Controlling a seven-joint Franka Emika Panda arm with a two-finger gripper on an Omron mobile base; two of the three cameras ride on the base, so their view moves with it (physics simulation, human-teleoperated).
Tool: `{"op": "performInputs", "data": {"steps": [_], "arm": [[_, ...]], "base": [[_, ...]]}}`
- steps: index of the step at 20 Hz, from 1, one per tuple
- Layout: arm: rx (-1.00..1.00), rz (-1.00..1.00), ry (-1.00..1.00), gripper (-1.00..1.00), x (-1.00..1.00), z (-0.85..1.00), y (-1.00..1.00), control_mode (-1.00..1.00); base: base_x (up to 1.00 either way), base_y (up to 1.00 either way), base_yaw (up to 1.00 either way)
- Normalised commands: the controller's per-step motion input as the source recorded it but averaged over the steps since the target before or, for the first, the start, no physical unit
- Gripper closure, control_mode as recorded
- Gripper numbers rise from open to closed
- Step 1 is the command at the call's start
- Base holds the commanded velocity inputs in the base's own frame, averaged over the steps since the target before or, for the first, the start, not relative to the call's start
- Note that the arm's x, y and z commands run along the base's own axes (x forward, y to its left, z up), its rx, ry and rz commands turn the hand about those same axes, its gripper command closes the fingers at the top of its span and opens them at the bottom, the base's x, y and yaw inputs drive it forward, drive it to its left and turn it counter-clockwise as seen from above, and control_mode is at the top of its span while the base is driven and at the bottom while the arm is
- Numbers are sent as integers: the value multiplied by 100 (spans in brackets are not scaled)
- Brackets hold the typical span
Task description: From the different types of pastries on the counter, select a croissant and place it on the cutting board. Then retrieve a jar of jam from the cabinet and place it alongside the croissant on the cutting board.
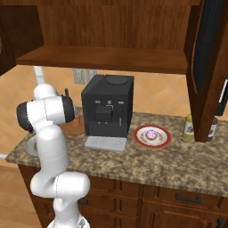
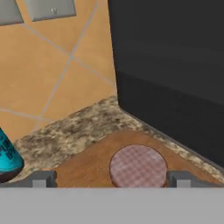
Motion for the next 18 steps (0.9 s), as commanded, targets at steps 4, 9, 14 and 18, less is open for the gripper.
{"op": "performInputs", "data": {"steps": [4, 9, 14, 18], "arm": [[-9, 12, -38, -100, 16, 33, 100, -100], [-7, 3, -23, -100, -36, 16, 93, -100], [4, 0, -6, -100, -77, 19, 91, -100], [16, 0, 15, -100, -15, 37, -27, -100]], "base": [[0, 0, 0], [0, 0, 0], [0, 0, 0], [0, 0, 0]]}}
